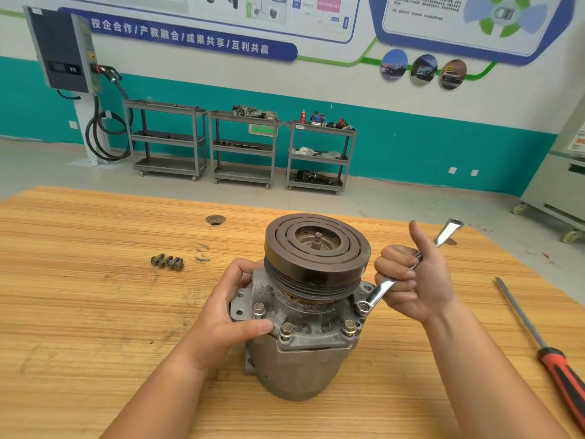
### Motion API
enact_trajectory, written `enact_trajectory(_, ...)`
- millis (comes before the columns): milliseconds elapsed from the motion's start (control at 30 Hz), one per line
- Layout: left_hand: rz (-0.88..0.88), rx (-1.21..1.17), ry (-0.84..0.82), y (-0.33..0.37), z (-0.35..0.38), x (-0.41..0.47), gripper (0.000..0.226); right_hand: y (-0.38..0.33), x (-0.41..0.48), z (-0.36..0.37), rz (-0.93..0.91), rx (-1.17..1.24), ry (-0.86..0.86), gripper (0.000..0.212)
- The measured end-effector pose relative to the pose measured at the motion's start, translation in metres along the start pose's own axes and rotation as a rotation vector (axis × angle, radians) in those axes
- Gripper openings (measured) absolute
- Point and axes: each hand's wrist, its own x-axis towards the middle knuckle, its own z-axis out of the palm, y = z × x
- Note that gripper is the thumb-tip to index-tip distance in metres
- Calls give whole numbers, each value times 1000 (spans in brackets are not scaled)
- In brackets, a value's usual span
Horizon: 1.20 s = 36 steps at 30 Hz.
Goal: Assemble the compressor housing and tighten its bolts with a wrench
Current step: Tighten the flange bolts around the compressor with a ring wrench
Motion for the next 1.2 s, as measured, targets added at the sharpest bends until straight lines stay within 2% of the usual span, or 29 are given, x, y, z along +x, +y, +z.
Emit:
enact_trajectory(100, -4, -9, 9, -1, 0, -1, 54, 4, -3, 7, -60, -25, 38, 49)
enact_trajectory(267, -14, -20, 19, 0, 2, -1, 61, 36, -34, 32, -434, -264, 469, 51)
enact_trajectory(433, -22, -24, 32, -1, 2, -2, 63, 91, -54, 65, -785, -396, 679, 40)
enact_trajectory(533, -23, -24, 33, -1, 1, -2, 63, 126, -49, 77, -931, -716, 829, 24)
enact_trajectory(600, -17, -12, 30, -1, 0, -2, 61, 145, -42, 83, -963, -1028, 833, 15)
enact_trajectory(667, -9, 3, 24, -1, 0, -2, 56, 157, -40, 85, -967, -1175, 789, 15)
enact_trajectory(733, -4, 12, 26, -1, 0, -1, 52, 153, -43, 86, -1022, -1097, 767, 15)
enact_trajectory(800, 4, 17, 23, -1, 0, -1, 51, 132, -47, 91, -1088, -937, 691, 28)
enact_trajectory(900, 13, 20, 15, -2, -1, 0, 51, 85, -53, 85, -1031, -611, 540, 47)
enact_trajectory(1000, 22, 26, 11, -2, -1, -1, 51, 37, -42, 62, -757, -424, 501, 52)
enact_trajectory(1100, 18, 22, 12, -1, -1, 0, 50, 12, -24, 38, -472, -358, 447, 64)
enact_trajectory(1200, 15, 12, 1, -1, -1, 0, 47, 6, -7, 20, -302, -322, 287, 71)
